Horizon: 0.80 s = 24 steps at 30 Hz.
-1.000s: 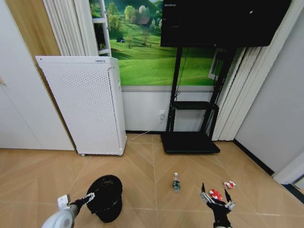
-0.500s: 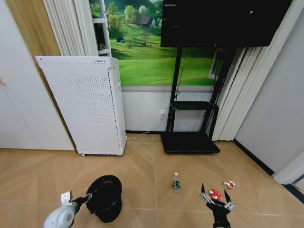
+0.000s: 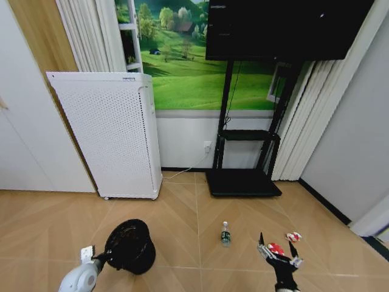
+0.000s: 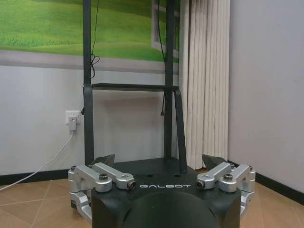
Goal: Pick up the trash bin and place the garbage on the floor into it.
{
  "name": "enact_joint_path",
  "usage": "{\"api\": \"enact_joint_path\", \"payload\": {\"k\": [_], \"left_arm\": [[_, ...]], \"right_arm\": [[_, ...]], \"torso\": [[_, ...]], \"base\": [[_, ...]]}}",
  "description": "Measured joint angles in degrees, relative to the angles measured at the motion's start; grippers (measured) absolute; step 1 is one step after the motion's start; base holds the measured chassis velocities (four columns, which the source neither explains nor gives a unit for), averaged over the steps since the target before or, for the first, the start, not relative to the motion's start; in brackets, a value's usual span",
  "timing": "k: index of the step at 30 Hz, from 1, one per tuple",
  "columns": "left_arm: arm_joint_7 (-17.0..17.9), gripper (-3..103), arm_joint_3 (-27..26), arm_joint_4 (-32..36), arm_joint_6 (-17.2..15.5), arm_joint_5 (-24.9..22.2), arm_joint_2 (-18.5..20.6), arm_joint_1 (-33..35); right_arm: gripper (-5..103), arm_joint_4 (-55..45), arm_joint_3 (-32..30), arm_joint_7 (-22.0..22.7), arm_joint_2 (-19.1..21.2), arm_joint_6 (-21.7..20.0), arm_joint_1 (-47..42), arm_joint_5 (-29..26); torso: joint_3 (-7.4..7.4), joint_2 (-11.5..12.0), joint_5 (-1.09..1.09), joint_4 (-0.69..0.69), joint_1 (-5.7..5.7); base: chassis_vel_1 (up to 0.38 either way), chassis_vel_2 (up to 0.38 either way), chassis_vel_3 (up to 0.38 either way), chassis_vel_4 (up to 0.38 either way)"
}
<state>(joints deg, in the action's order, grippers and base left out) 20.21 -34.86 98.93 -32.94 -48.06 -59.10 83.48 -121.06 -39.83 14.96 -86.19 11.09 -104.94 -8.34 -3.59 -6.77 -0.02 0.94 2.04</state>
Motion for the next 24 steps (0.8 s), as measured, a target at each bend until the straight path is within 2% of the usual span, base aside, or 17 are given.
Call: {"api": "enact_joint_path", "payload": {"k": [5, 8, 11, 15, 16, 17, 19, 24], "left_arm": [[-1.41, 10, -0.88, -0.23, 2.15, 1.49, 0.01, 0.73], [-3.21, 6, -2.33, 0.25, 5.63, 3.22, -0.10, 1.58], [-3.14, 6, -3.04, 1.20, 5.89, 3.23, -0.14, 2.07], [-2.71, 4, -5.86, 3.72, 9.00, 5.26, -0.14, 3.46], [-2.84, 4, -7.39, 4.80, 11.27, 7.83, -0.32, 4.17], [-2.84, 4, -7.39, 4.80, 11.27, 7.83, -0.32, 4.17], [-4.37, 4, -10.39, 6.82, 15.36, 14.38, -0.97, 5.68], [-5.96, 4, -13.70, 10.08, 18.14, 17.43, -2.44, 8.42]], "right_arm": [[100, 0.34, 0.21, 0.08, -0.13, -0.03, -0.01, 0.00], [100, 0.68, 1.02, -0.06, -0.94, -0.03, -0.09, 0.96], [100, 0.83, 1.05, -0.39, -0.98, -0.03, -0.09, 1.76], [100, 1.24, 0.77, -1.05, -0.40, 0.19, 0.00, 3.37], [100, 1.56, 0.55, -1.43, -0.19, 0.67, 0.04, 4.16], [100, 1.56, 0.55, -1.43, -0.19, 0.67, 0.04, 4.16], [100, 2.04, 0.62, -2.19, -0.32, 1.88, -0.02, 4.92], [100, 2.19, 1.72, -2.60, -1.24, 2.31, -0.15, 5.03]], "torso": [[0.00, 0.00, 0.00, 0.00, 0.00], [-0.01, 0.01, 0.00, -0.01, 0.00], [-0.01, 0.00, -0.02, -0.01, 0.00], [-0.01, 0.00, 0.01, -0.02, 0.00], [-0.01, 0.01, -0.01, -0.02, 0.01], [-0.01, 0.01, -0.01, -0.02, 0.01], [-0.01, 0.00, 0.02, 0.00, 0.00], [-0.01, 0.01, 0.02, -0.01, 0.00]], "base": [[0.000, 0.000, 0.000, 0.000], [0.000, 0.000, 0.000, 0.000], [0.000, 0.000, 0.000, 0.000], [0.000, 0.000, 0.000, 0.000], [0.000, 0.000, 0.000, 0.000], [0.000, 0.000, 0.000, 0.000], [0.000, 0.000, 0.000, 0.000], [0.000, 0.000, 0.000, 0.000]]}}
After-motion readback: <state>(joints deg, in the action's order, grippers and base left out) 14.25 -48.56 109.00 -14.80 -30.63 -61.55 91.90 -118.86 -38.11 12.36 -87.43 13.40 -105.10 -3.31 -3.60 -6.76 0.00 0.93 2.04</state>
